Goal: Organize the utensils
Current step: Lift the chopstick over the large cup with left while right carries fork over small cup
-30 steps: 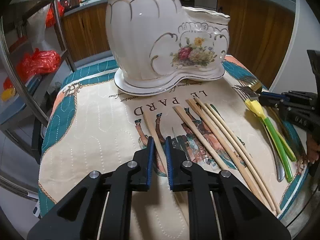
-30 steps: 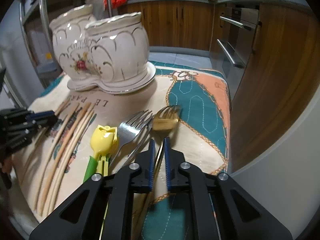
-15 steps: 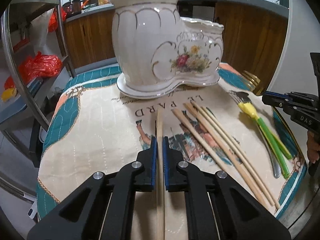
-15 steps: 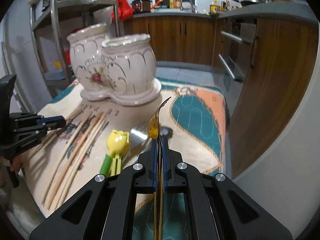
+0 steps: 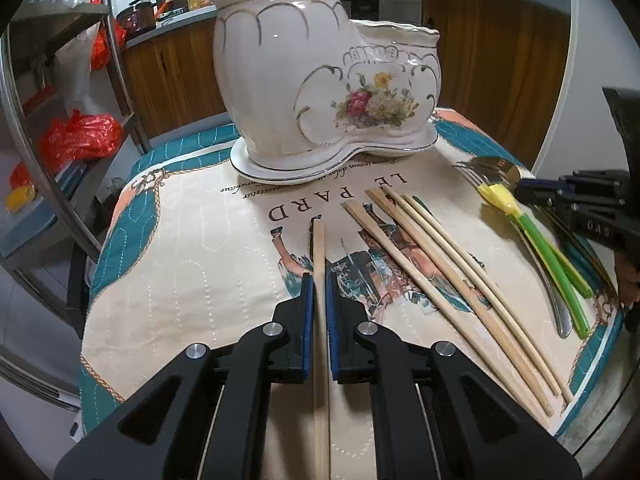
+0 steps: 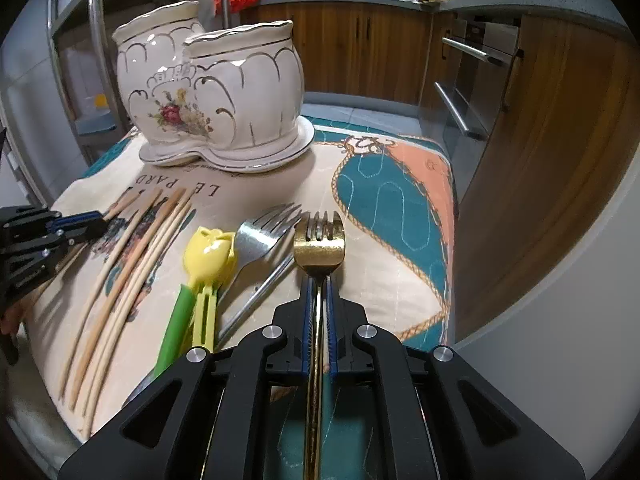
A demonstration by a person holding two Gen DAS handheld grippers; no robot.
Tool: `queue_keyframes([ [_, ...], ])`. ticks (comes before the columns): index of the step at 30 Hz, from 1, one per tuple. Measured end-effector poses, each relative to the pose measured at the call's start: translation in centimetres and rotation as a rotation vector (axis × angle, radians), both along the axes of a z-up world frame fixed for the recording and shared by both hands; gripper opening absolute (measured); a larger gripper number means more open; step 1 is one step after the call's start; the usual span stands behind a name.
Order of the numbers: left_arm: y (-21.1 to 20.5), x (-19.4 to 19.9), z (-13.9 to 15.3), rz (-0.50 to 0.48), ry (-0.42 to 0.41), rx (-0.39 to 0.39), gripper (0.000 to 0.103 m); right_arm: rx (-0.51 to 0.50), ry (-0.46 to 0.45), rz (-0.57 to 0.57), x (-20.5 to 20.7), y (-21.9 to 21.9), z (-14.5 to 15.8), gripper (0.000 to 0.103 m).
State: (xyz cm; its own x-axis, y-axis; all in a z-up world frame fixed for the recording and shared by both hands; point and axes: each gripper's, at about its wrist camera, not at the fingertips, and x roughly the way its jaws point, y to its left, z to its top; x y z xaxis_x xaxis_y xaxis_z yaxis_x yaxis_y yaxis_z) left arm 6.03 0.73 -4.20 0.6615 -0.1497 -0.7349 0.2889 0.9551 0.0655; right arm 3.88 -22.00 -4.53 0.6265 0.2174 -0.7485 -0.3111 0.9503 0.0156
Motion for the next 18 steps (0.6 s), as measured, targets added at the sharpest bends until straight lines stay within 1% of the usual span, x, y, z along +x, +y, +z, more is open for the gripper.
queue_keyframes([
  [2, -0.2, 0.0, 0.0, 0.001, -0.003, 0.016, 0.007, -0.025, -0.013, 0.006, 0.0, 0.4, 0.0, 0.007],
  [4, -0.4, 0.1, 0.0, 0.001, -0.008, 0.027, 0.006, -0.029, -0.023, 0.013, -0.2, 0.4, 0.0, 0.006],
  [7, -0.2, 0.0, 0.1, -0.002, -0.022, 0.019, 0.006, -0.006, -0.037, 0.021, -0.5, 0.1, 0.2, 0.006],
  [9, -0.2, -0.4, 0.6, -0.013, -0.051, -0.002, 0.006, 0.011, -0.061, 0.023, -0.9, -0.1, 0.7, 0.006],
  [12, 0.3, -1.3, 2.0, -0.017, -0.136, -0.043, 0.006, 0.051, -0.153, 0.039, -2.1, -0.3, 2.4, 0.006],
  [14, 0.7, -1.8, 2.8, -0.012, -0.189, -0.073, 0.006, 0.073, -0.231, 0.047, -3.1, -0.5, 3.6, 0.006],
  [18, 1.3, -2.5, 3.9, -0.001, -0.271, -0.108, 0.006, 0.109, -0.346, 0.069, -4.6, -0.4, 5.4, 0.006],
])
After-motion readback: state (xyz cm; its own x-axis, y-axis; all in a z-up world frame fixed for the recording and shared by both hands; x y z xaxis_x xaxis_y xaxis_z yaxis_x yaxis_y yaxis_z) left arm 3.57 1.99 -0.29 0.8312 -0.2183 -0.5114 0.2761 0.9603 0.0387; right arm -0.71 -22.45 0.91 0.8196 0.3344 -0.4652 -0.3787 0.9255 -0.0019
